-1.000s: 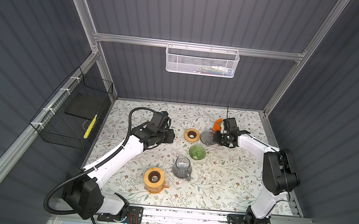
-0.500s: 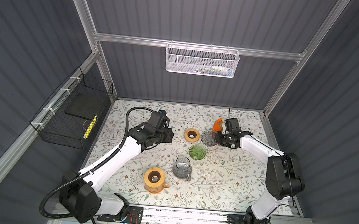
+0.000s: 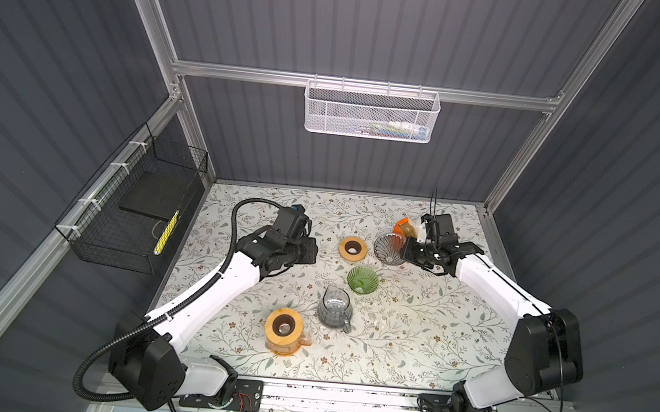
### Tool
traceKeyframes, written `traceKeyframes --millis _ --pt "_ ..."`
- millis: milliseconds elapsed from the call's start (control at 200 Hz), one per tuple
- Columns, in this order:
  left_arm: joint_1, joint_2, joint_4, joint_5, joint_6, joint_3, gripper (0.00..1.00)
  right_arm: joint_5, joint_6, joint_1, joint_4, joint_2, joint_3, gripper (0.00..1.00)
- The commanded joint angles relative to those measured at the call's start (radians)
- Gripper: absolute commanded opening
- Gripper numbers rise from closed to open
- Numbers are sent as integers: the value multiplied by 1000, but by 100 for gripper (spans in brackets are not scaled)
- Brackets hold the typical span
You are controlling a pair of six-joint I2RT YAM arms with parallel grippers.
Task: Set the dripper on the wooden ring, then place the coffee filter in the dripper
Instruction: 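Grasp the clear ribbed glass dripper by its base with the right gripper, then carry the clear glass dripper over the pitcher's wooden stand with the right gripper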
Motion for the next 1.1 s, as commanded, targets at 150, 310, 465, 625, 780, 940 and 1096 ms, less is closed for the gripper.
traceKeyframes --millis 150,310,465,625,780,940,1096 --pt "-4 -10 -25 -47 -17 16 38 -55 -39 29 -96 -98 30 0" --pt "-4 -30 -109 -108 -27 41 38 -89 -64 80 -158 -138 74 0" --pt "-4 -76 -240 -164 -62 63 37 -127 -76 154 -204 -182 124 0" --pt "-3 -163 -388 -183 -147 54 37 -167 -57 239 -233 -216 160 0" --pt "-4 -262 -570 -206 -234 54 36 -219 -52 320 -285 -225 196 0" --pt "-4 -382 -705 -240 -313 17 36 -251 -39 412 -275 -218 183 0" --pt "-4 -456 -798 -253 -342 -7 37 -257 -32 527 -201 -192 145 0"
